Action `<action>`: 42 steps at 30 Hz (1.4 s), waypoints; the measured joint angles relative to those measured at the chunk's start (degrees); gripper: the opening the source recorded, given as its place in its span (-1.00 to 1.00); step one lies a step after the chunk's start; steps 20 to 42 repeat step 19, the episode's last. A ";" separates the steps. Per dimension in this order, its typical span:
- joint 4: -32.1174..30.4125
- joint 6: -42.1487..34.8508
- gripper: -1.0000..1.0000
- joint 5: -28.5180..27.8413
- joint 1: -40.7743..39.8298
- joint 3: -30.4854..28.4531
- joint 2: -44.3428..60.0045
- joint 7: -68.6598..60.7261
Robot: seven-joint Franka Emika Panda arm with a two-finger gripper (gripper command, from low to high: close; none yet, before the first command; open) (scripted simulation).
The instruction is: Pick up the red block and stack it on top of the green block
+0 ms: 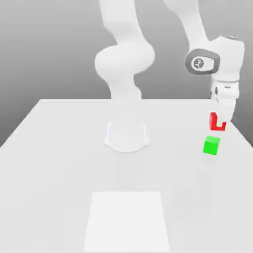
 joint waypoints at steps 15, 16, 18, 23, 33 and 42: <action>-0.05 8.38 -1.00 -13.52 -5.76 1.87 9.79 9.34; -0.06 8.90 -1.00 -14.83 -5.96 1.70 10.49 10.27; -0.04 9.93 -1.00 -17.61 -6.59 1.57 11.90 12.26; -0.03 10.44 -1.00 -19.07 -6.64 1.21 12.61 13.31; -0.03 10.44 -1.00 -19.07 -6.64 1.21 12.61 13.31; -0.03 10.44 -1.00 -19.07 -6.64 1.21 12.61 13.31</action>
